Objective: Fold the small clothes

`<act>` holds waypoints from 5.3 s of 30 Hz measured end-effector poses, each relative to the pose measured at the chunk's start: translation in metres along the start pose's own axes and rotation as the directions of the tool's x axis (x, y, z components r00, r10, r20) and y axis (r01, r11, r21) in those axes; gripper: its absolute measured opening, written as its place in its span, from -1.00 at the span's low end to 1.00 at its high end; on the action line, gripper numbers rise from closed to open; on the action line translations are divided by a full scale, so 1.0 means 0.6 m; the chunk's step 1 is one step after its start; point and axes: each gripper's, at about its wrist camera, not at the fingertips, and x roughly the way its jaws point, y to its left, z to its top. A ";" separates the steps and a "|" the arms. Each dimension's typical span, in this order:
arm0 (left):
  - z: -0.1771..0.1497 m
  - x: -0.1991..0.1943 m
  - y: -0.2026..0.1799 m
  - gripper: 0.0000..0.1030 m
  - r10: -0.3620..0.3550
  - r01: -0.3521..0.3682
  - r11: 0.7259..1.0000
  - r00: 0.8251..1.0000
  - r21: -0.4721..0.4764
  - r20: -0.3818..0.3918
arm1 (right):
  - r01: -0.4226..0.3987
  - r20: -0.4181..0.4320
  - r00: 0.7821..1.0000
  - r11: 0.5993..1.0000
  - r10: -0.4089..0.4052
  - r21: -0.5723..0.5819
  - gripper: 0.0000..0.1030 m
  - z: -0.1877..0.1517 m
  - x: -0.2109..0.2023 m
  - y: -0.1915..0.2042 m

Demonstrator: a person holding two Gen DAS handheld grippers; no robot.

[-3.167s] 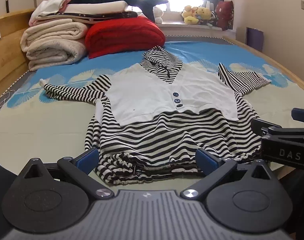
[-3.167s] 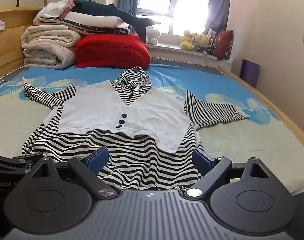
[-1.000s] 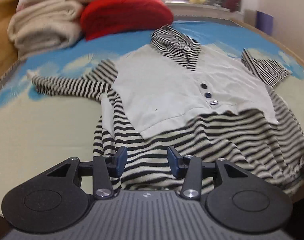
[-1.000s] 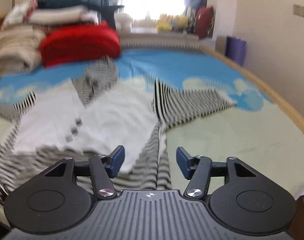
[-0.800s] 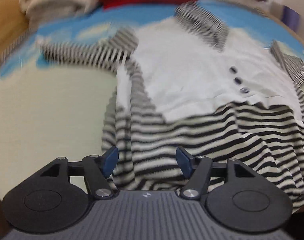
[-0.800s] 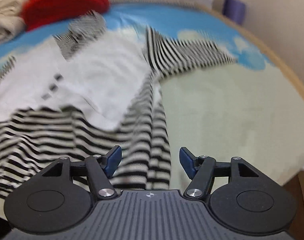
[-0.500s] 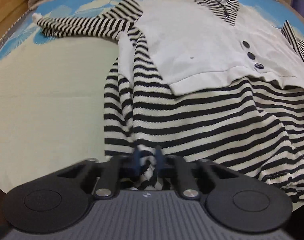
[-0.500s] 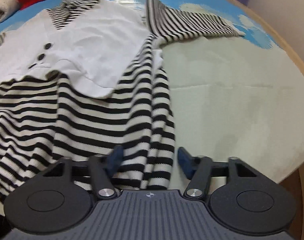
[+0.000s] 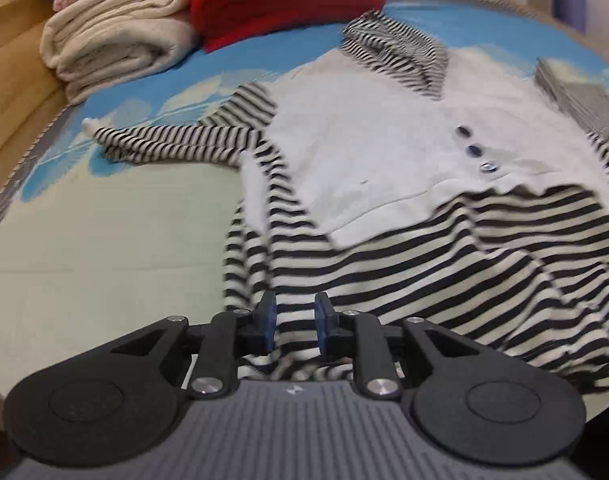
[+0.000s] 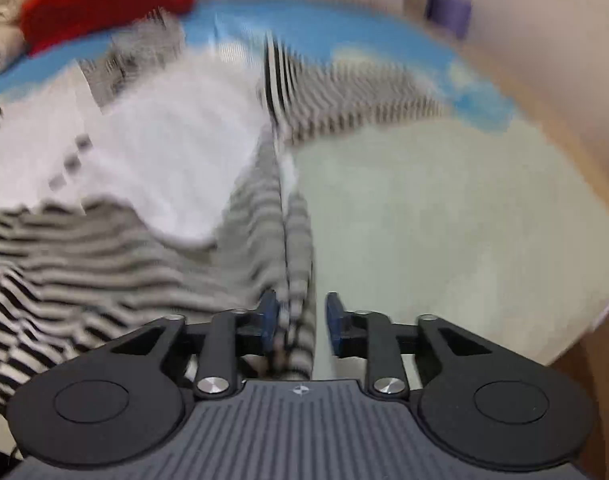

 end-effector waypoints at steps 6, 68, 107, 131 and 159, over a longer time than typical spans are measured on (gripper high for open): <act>-0.028 0.051 0.007 -0.47 -0.017 0.014 1.000 0.978 -0.016 -0.207 | -0.119 -0.093 0.989 0.989 0.111 -0.085 0.12 -0.018 0.016 0.034; 0.283 0.258 0.370 -0.46 0.199 -0.150 0.873 0.978 -0.464 0.058 | -0.348 0.194 0.923 0.936 0.333 0.049 -0.55 0.355 0.094 0.205; 0.446 0.078 0.121 -0.81 -0.245 0.346 0.902 0.903 -0.258 0.354 | -0.315 -0.010 0.947 0.938 0.320 0.144 -0.54 0.343 0.172 0.184; 0.428 0.248 0.130 -0.11 -0.185 0.136 0.896 0.980 -0.423 -0.078 | -0.212 -0.201 0.931 0.900 0.304 0.381 -0.37 0.307 0.306 0.116; 0.391 0.307 0.074 -0.15 -0.318 0.235 0.900 0.930 -0.366 -0.184 | -0.153 0.000 0.987 0.948 0.160 0.278 -0.74 0.338 0.259 0.082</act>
